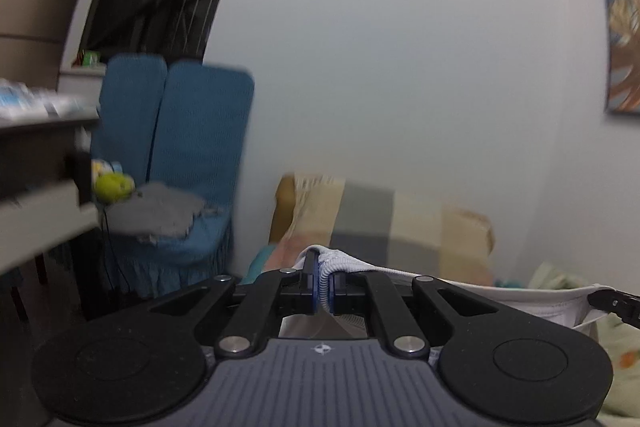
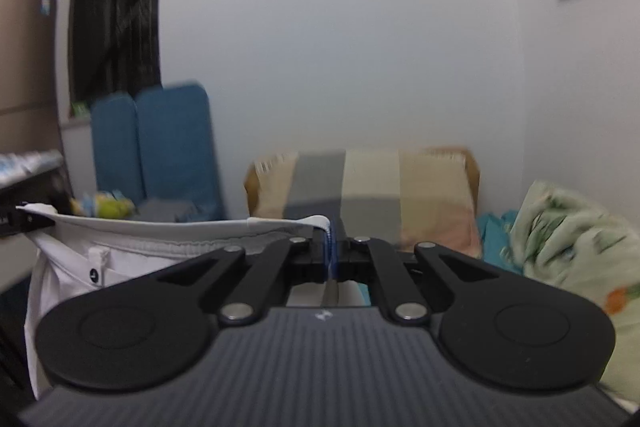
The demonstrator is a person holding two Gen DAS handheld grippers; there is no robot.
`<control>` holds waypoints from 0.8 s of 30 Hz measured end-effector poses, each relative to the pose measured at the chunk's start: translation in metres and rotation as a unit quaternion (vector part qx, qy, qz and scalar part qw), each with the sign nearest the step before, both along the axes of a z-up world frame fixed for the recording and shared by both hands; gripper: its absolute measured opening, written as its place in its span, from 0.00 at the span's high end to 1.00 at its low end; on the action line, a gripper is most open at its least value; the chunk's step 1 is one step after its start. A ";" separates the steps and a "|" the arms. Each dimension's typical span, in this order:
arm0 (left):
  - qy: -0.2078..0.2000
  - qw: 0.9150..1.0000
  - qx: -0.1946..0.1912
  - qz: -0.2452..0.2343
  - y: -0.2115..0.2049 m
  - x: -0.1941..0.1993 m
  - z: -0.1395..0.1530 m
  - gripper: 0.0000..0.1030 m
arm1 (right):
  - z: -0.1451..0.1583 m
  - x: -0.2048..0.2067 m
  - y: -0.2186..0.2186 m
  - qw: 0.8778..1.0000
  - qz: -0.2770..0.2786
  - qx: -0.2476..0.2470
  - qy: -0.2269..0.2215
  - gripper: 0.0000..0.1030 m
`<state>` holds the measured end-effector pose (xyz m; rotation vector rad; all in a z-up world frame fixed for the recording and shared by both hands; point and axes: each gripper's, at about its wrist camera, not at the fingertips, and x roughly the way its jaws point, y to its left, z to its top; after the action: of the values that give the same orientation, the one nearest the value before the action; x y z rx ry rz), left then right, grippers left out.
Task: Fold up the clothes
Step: 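Raise the held T-shirt high with both grippers and shake it out, then lay the T-shirt flat on the bed and open both grippers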
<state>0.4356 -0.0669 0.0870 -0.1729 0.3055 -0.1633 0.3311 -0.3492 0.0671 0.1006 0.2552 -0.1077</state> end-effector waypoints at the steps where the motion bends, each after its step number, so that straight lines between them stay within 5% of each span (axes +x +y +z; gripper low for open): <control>1: 0.018 1.000 0.003 0.001 -0.005 0.029 -0.029 0.95 | -0.025 0.028 -0.006 1.000 -0.001 0.003 0.016 0.96; 7: 0.123 0.992 0.006 0.008 -0.021 0.159 -0.185 0.95 | -0.160 0.153 -0.039 0.992 -0.005 0.036 0.118 0.96; 12: 0.175 0.984 0.029 -0.005 -0.014 0.194 -0.254 0.93 | -0.222 0.189 -0.058 0.980 0.016 0.085 0.178 0.96; 15: 0.201 0.979 0.031 -0.018 -0.013 0.199 -0.269 0.89 | -0.230 0.199 -0.066 0.973 0.029 0.110 0.200 0.94; 18: 0.208 0.977 0.036 -0.035 -0.010 0.205 -0.270 0.74 | -0.234 0.203 -0.069 0.968 0.035 0.122 0.218 0.92; 20: 0.212 0.975 0.040 -0.046 -0.007 0.208 -0.270 0.56 | -0.236 0.207 -0.068 0.967 0.033 0.116 0.225 0.81; 22: 0.220 0.973 0.038 -0.057 -0.004 0.208 -0.270 0.39 | -0.237 0.208 -0.069 0.965 0.031 0.123 0.231 0.55; 24: 0.221 0.972 0.037 -0.073 -0.001 0.207 -0.266 0.27 | -0.235 0.206 -0.073 0.961 0.034 0.147 0.231 0.44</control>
<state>0.6425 -0.0681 -0.1786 -0.1102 0.7693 -0.2584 0.5371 -0.4219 -0.1684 0.3644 0.7418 -0.0232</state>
